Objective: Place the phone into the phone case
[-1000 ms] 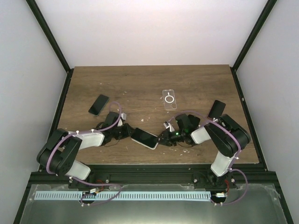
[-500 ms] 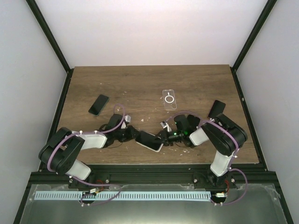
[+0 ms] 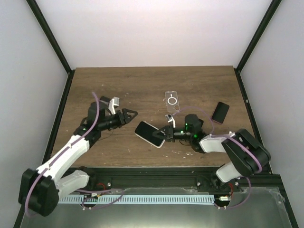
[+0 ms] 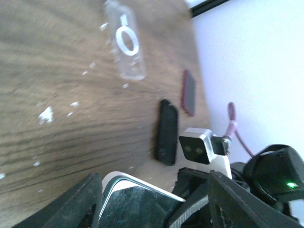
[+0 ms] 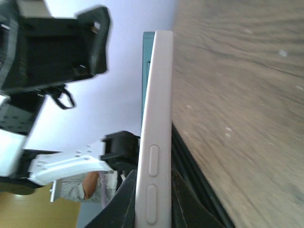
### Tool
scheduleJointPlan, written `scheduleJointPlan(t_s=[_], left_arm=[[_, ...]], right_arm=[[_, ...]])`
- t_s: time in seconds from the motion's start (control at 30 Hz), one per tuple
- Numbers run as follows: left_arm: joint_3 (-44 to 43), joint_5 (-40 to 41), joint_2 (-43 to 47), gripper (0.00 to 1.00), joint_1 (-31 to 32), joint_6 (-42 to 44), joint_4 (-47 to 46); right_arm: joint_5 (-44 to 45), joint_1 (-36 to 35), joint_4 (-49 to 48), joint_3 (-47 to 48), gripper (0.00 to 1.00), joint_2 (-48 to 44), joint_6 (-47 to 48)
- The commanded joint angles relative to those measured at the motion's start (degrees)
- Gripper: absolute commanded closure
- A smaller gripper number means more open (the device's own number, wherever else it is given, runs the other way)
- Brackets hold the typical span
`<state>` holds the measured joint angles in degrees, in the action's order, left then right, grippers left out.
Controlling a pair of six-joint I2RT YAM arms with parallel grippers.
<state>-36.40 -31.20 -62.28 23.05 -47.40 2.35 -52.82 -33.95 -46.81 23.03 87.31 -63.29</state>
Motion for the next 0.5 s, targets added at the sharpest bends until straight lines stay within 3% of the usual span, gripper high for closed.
scheduleJointPlan(t_s=[0.0,0.23,0.47], left_arm=[[0.2,-4.1,6.8,0.33,-1.7,-0.9,7.0],[4.0,-10.1,15.2,0.28,-2.5,-9.0,-2.7],[8.5,-15.8,13.6,0.30,-2.4,-16.2,-19.2]], right_arm=[[0.1,-0.5,-10.6,0.8,0.91,-8.0,-6.5],[1.4,-0.5,-8.8,3.2,0.90,-16.4,-8.1],[0.3,-0.6,-17.4,2.7,0.89,-16.3,-12.2]])
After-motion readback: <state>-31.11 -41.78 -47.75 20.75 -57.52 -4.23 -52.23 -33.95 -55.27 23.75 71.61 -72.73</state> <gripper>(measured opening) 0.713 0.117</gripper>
